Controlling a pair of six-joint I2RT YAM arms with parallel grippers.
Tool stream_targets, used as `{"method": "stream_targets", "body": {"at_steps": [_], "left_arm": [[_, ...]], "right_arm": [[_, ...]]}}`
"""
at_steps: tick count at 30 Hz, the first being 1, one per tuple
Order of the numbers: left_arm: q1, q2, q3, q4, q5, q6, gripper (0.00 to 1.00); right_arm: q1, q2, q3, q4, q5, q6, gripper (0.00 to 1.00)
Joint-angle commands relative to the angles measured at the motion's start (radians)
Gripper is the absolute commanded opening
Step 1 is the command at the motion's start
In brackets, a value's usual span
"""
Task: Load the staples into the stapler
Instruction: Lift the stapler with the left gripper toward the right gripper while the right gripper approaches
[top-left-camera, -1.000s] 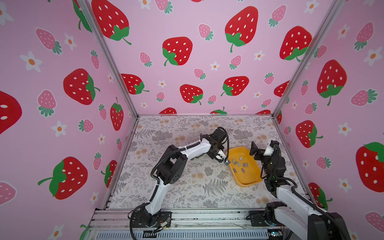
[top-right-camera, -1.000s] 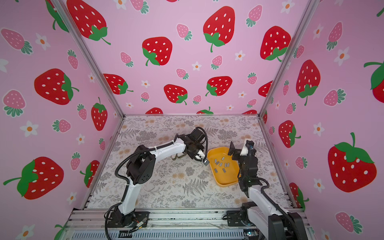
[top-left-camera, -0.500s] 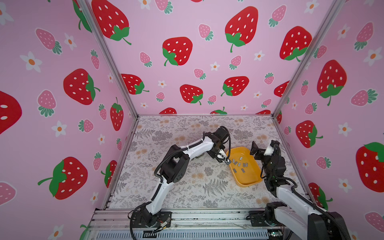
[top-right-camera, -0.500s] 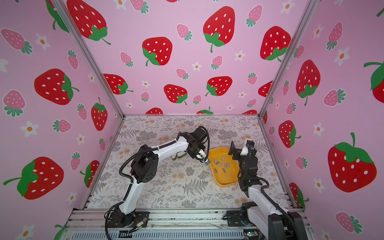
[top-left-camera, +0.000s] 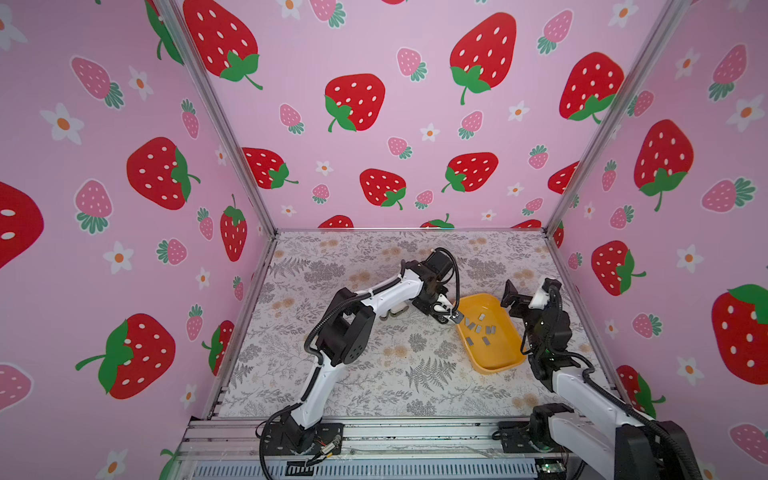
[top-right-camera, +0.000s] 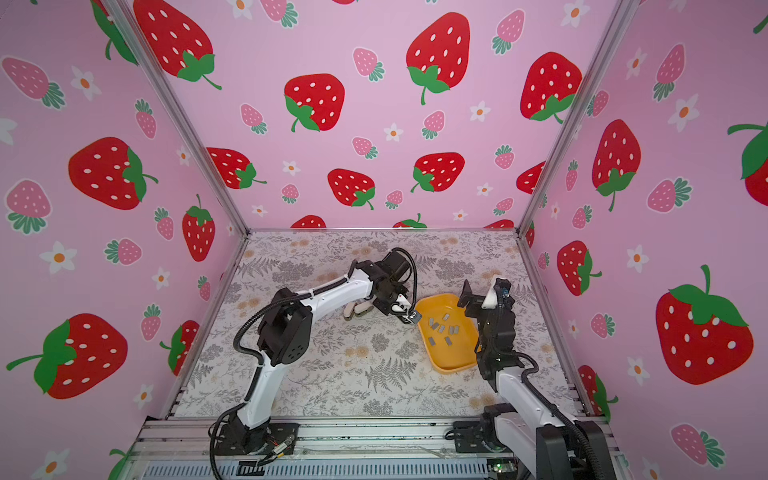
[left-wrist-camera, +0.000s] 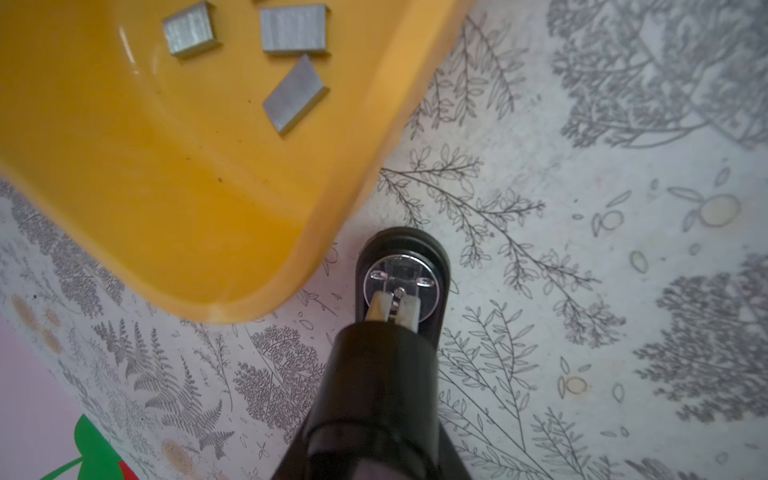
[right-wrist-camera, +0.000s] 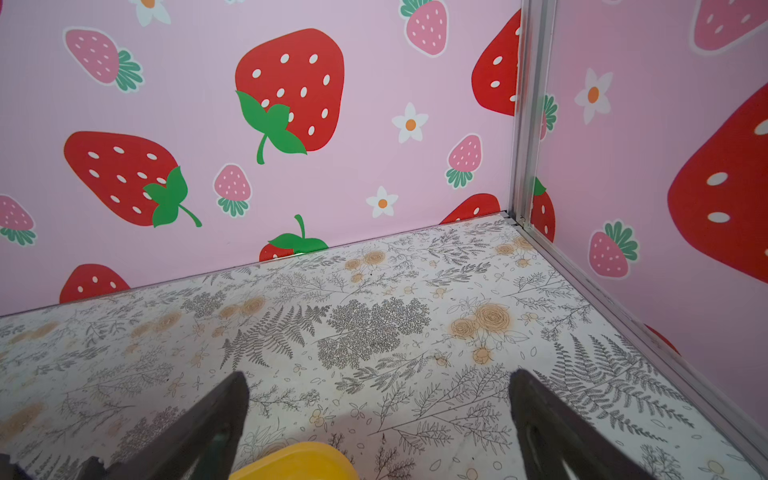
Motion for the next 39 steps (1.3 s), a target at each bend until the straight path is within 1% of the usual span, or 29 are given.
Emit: {"method": "stream_targets", "body": {"at_steps": [1, 3, 4, 5, 8, 11, 13, 14, 16, 18, 19, 21, 22, 23, 25, 27, 29, 32, 35, 36, 37, 39], "left_arm": [[0.013, -0.137, -0.079, 0.143, 0.04, -0.1, 0.0], [0.021, -0.183, -0.127, 0.202, 0.041, -0.153, 0.0], [0.03, -0.206, -0.141, 0.203, 0.052, -0.174, 0.0], [0.036, -0.226, -0.154, 0.207, 0.056, -0.195, 0.0], [0.058, -0.313, -0.253, 0.308, 0.043, -0.274, 0.0], [0.069, -0.429, -0.405, 0.514, 0.015, -0.365, 0.0], [0.081, -0.51, -0.505, 0.668, -0.03, -0.446, 0.0], [0.092, -0.544, -0.538, 0.709, -0.029, -0.489, 0.0], [0.129, -0.616, -0.573, 0.721, 0.035, -0.577, 0.0], [0.169, -0.674, -0.572, 0.684, 0.117, -0.669, 0.0], [0.189, -0.703, -0.574, 0.692, 0.138, -0.735, 0.0], [0.231, -0.749, -0.583, 0.742, 0.12, -0.924, 0.0], [0.261, -0.775, -0.582, 0.735, 0.144, -1.005, 0.0], [0.294, -0.799, -0.584, 0.718, 0.204, -1.064, 0.0], [0.366, -0.858, -0.615, 0.73, 0.357, -1.192, 0.0], [0.401, -0.923, -0.671, 0.777, 0.463, -1.274, 0.0], [0.408, -0.981, -0.739, 0.826, 0.495, -1.318, 0.0], [0.412, -1.055, -0.813, 0.845, 0.503, -1.366, 0.0], [0.407, -1.119, -0.874, 0.834, 0.556, -1.408, 0.0], [0.401, -1.14, -0.898, 0.836, 0.569, -1.418, 0.0], [0.395, -1.16, -0.921, 0.843, 0.579, -1.431, 0.0], [0.378, -1.193, -0.984, 0.899, 0.573, -1.496, 0.0]], "right_arm": [[-0.006, -0.02, 0.022, -0.001, 0.054, 0.05, 0.99], [-0.005, -0.04, 0.023, -0.006, 0.037, 0.054, 0.99], [-0.006, -0.051, 0.03, -0.02, 0.016, 0.053, 0.99], [-0.005, -0.06, 0.041, -0.041, -0.004, 0.053, 0.99], [0.0, -0.074, 0.096, -0.144, -0.065, 0.045, 0.99], [0.01, -0.11, 0.144, -0.233, -0.093, 0.045, 0.99], [0.018, -0.128, 0.163, -0.266, -0.115, 0.055, 0.99], [0.023, -0.139, 0.168, -0.277, -0.124, 0.061, 0.99], [0.042, -0.171, 0.186, -0.307, -0.15, 0.07, 0.99], [0.069, -0.204, 0.202, -0.338, -0.172, 0.084, 0.99], [0.083, -0.22, 0.208, -0.349, -0.185, 0.092, 1.0], [0.123, -0.259, 0.212, -0.357, -0.205, 0.125, 1.0], [0.143, -0.28, 0.211, -0.353, -0.214, 0.146, 1.0], [0.163, -0.296, 0.208, -0.348, -0.22, 0.16, 0.99], [0.222, -0.325, 0.205, -0.328, -0.23, 0.192, 0.99], [0.287, -0.336, 0.207, -0.305, -0.232, 0.211, 0.97], [0.357, -0.335, 0.208, -0.277, -0.224, 0.223, 0.96], [0.473, -0.309, 0.221, -0.247, -0.187, 0.232, 0.94], [0.603, -0.266, 0.26, -0.248, -0.125, 0.217, 0.92], [0.664, -0.245, 0.279, -0.252, -0.092, 0.203, 0.92], [0.708, -0.227, 0.295, -0.254, -0.064, 0.19, 0.92], [0.803, -0.175, 0.335, -0.263, 0.007, 0.167, 0.92]]}}
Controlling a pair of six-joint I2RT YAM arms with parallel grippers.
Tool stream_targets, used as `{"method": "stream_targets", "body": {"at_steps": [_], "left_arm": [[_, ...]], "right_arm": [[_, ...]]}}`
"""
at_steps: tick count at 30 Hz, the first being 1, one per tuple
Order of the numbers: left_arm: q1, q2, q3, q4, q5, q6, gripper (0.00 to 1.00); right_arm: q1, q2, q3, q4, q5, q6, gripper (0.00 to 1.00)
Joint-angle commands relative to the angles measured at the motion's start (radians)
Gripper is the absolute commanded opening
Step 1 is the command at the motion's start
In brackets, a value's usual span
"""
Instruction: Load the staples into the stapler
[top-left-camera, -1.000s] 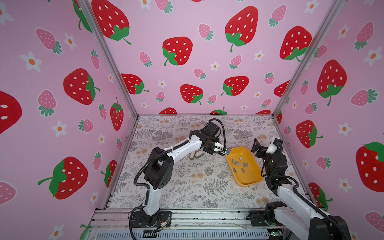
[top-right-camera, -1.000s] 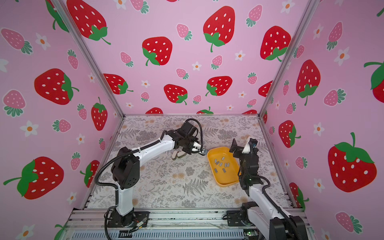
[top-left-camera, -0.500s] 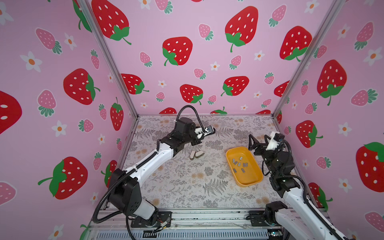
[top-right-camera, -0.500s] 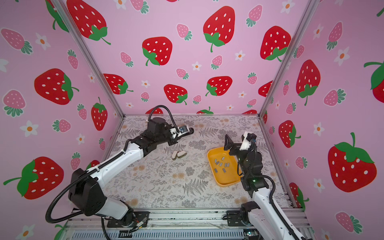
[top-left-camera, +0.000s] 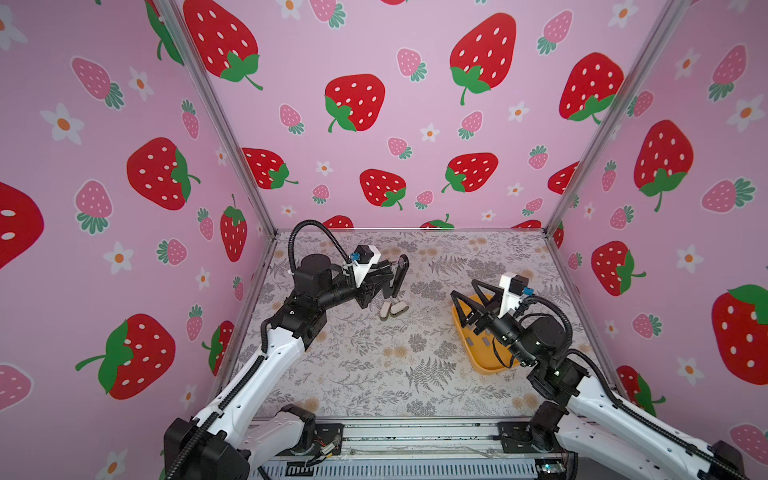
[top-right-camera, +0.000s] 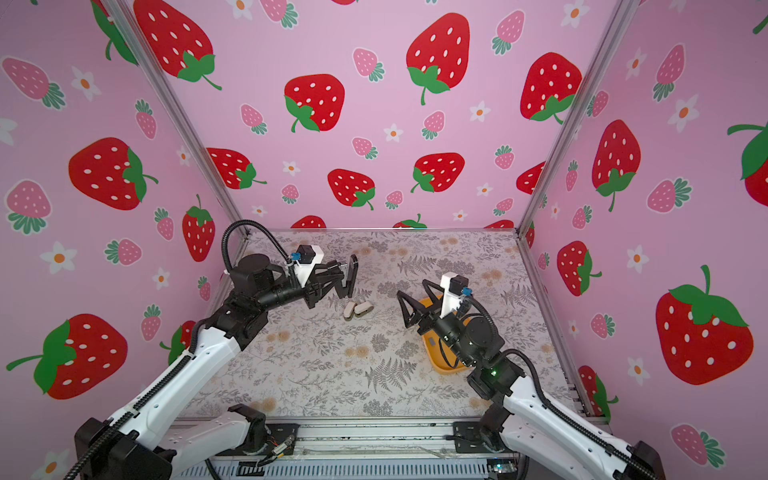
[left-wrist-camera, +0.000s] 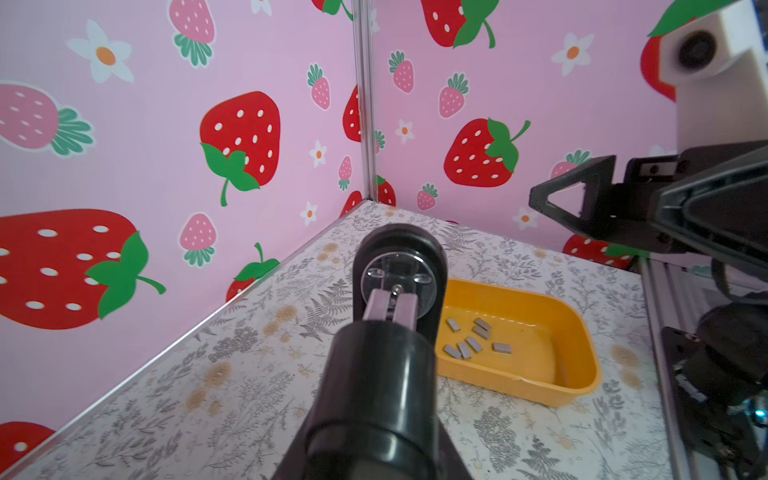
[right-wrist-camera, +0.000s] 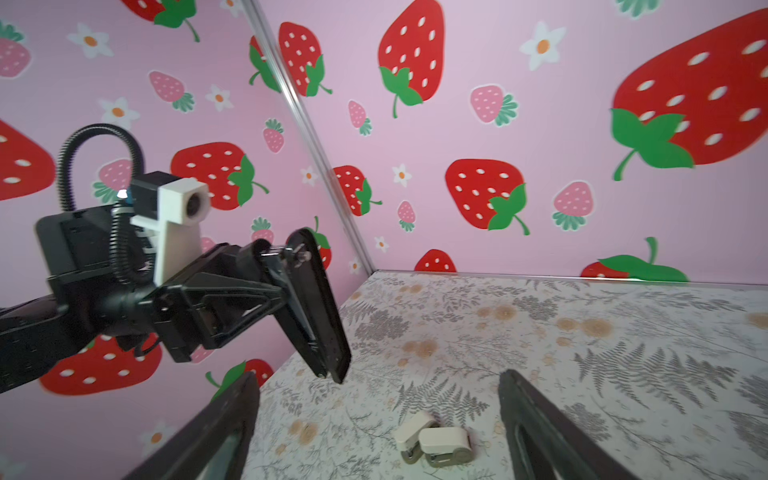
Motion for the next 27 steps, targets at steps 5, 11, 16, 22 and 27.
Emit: {"method": "stream_targets", "body": {"at_steps": [5, 11, 16, 22, 27], "left_arm": [[-0.071, -0.093, -0.117, 0.135, 0.019, -0.13, 0.0], [-0.123, -0.14, -0.172, 0.136, -0.056, -0.119, 0.0], [-0.167, -0.136, -0.181, 0.109, -0.051, -0.052, 0.0], [-0.209, -0.161, -0.192, 0.082, -0.05, 0.017, 0.0], [-0.211, -0.151, -0.183, 0.088, -0.06, 0.02, 0.0]], "right_arm": [[0.183, 0.185, 0.162, -0.002, 0.155, -0.038, 0.91], [0.192, 0.294, 0.204, -0.001, 0.234, -0.009, 0.85], [0.192, 0.367, 0.223, 0.004, 0.278, 0.009, 0.8], [0.192, 0.426, 0.23, 0.002, 0.351, 0.057, 0.7], [0.192, 0.462, 0.233, 0.006, 0.375, 0.065, 0.63]]}}
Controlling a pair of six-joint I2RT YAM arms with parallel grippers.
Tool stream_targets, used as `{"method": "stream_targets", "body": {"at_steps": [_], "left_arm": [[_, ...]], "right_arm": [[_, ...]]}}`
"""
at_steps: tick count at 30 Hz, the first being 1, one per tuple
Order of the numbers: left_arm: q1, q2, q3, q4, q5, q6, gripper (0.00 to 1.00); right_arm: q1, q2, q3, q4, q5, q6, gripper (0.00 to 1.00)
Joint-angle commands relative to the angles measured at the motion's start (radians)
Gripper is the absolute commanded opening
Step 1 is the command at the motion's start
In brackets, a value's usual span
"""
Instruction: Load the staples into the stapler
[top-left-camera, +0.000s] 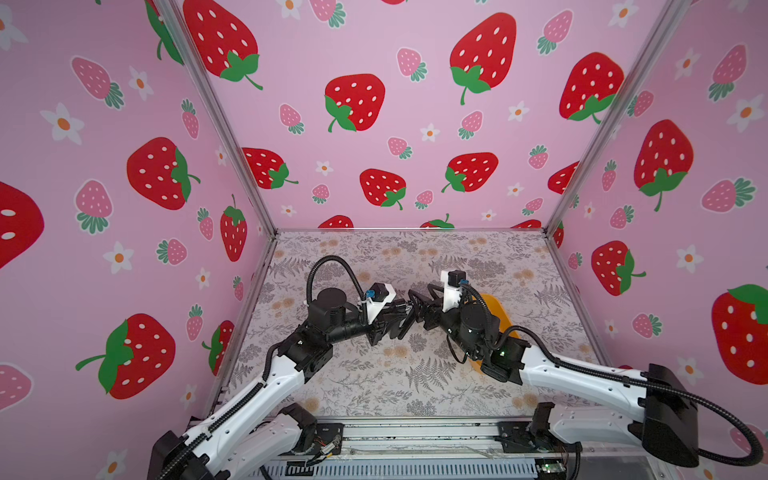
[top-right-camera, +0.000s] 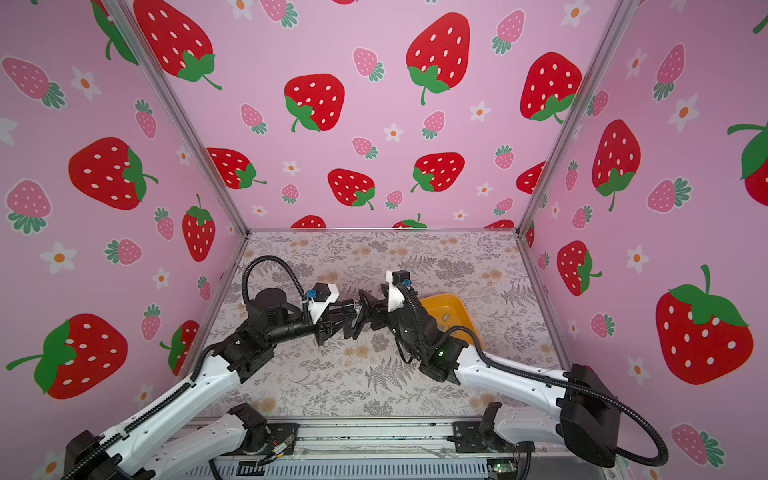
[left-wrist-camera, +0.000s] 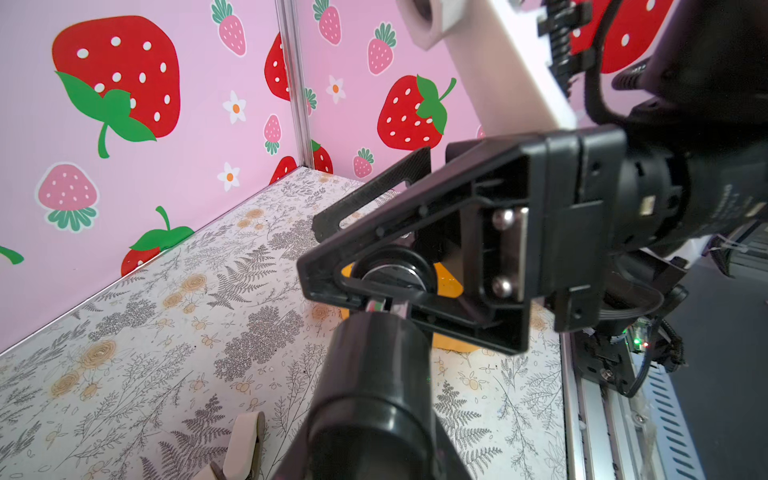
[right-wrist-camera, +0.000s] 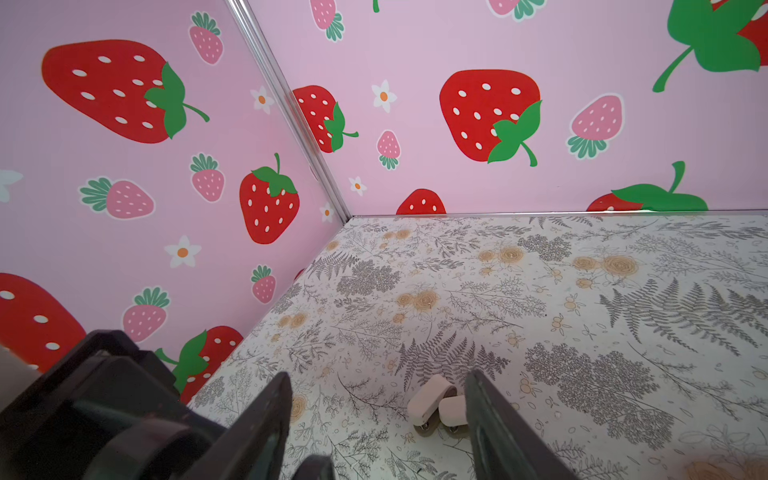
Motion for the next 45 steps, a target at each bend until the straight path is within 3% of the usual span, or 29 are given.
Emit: {"method": "stream_targets", "body": {"at_steps": [1, 13, 25, 31, 34, 39, 45], "left_arm": [[-0.009, -0.013, 0.024, 0.077, 0.02, 0.022, 0.0], [-0.009, 0.049, 0.045, 0.153, -0.054, -0.033, 0.0], [-0.008, 0.018, 0.004, 0.222, -0.017, -0.015, 0.0], [-0.007, -0.037, -0.027, 0.222, -0.035, 0.0, 0.0], [-0.008, -0.064, -0.029, 0.175, 0.011, 0.045, 0.0], [-0.009, -0.083, -0.049, 0.178, 0.031, 0.074, 0.0], [-0.008, -0.088, -0.035, 0.166, -0.046, 0.036, 0.0]], "right_arm": [[0.0, 0.023, 0.024, 0.007, 0.062, 0.026, 0.62], [-0.001, -0.047, -0.072, 0.033, 0.059, 0.089, 0.47], [-0.002, -0.03, -0.097, 0.064, -0.087, 0.155, 0.42], [-0.001, 0.01, -0.075, 0.06, -0.092, 0.173, 0.18], [-0.006, 0.005, -0.092, 0.063, -0.078, 0.192, 0.09], [-0.012, -0.008, -0.128, 0.081, -0.036, 0.213, 0.07], [-0.03, -0.01, -0.141, 0.064, -0.011, 0.22, 0.02]]}}
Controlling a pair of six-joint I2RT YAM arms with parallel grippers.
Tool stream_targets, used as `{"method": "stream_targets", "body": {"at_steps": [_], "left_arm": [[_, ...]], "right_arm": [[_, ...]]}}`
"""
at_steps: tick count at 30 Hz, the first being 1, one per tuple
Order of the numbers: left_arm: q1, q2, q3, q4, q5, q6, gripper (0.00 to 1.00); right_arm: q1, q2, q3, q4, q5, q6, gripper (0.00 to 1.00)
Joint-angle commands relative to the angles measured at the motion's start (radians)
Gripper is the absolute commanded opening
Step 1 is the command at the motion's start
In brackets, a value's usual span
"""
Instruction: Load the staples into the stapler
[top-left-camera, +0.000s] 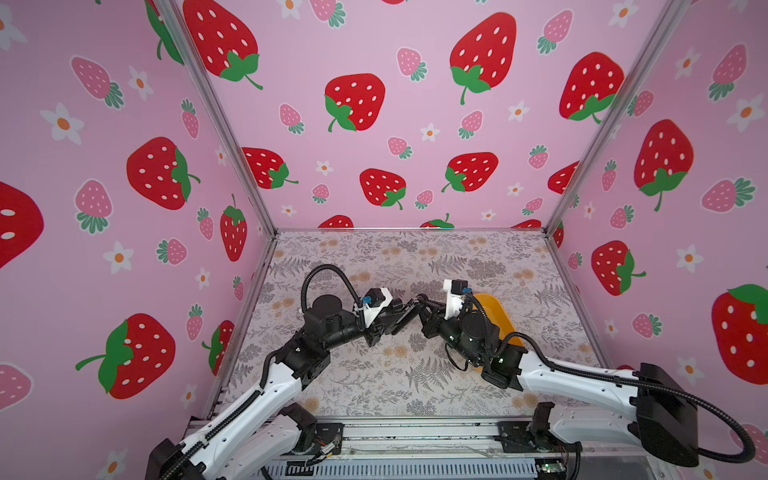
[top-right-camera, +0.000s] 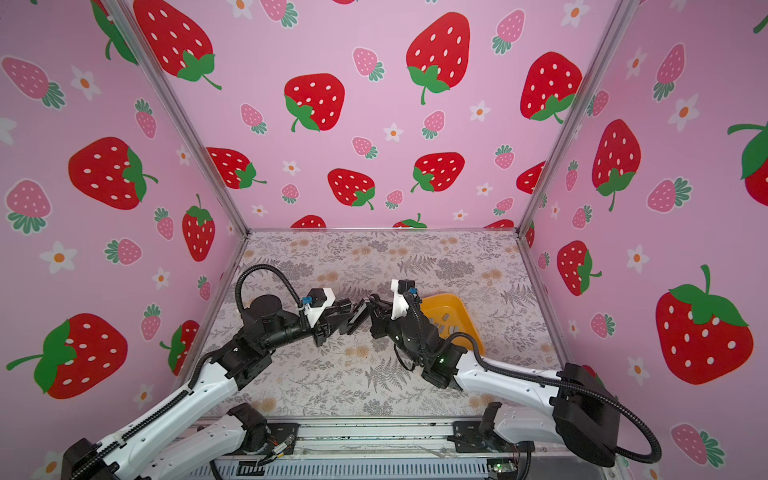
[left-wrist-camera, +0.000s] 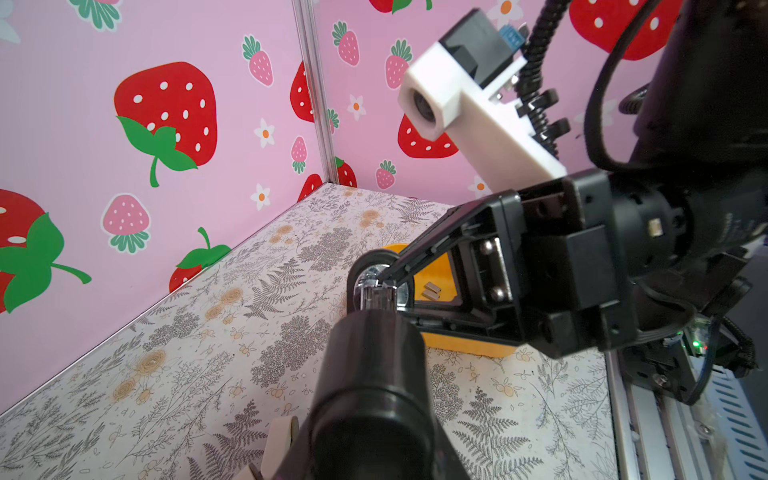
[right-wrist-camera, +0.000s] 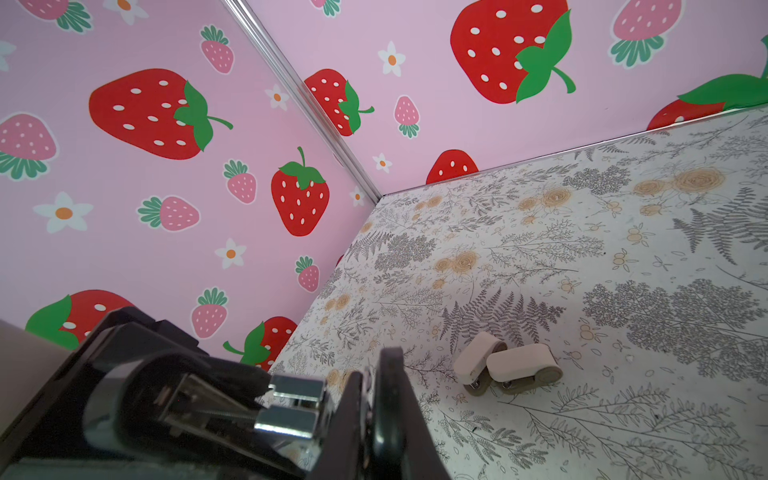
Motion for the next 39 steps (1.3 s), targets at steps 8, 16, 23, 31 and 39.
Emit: {"method": "stream_targets", "body": {"at_steps": [8, 16, 23, 31, 39], "left_arm": [[-0.007, -0.003, 0.015, 0.154, -0.018, -0.039, 0.0], [-0.004, 0.052, 0.081, 0.081, -0.017, -0.05, 0.0], [0.002, 0.062, 0.055, 0.097, 0.067, -0.006, 0.0], [0.002, 0.108, 0.109, 0.024, 0.143, 0.082, 0.0], [0.003, 0.054, 0.091, 0.041, 0.189, 0.097, 0.0]], "right_arm": [[-0.039, -0.01, -0.068, -0.037, 0.112, 0.023, 0.0], [-0.074, -0.028, -0.122, -0.036, 0.117, 0.059, 0.0], [-0.089, -0.077, -0.194, -0.016, 0.131, 0.089, 0.19], [-0.09, -0.139, -0.237, -0.029, 0.168, 0.07, 0.31], [-0.133, -0.138, -0.28, -0.033, 0.148, 0.101, 0.37]]}}
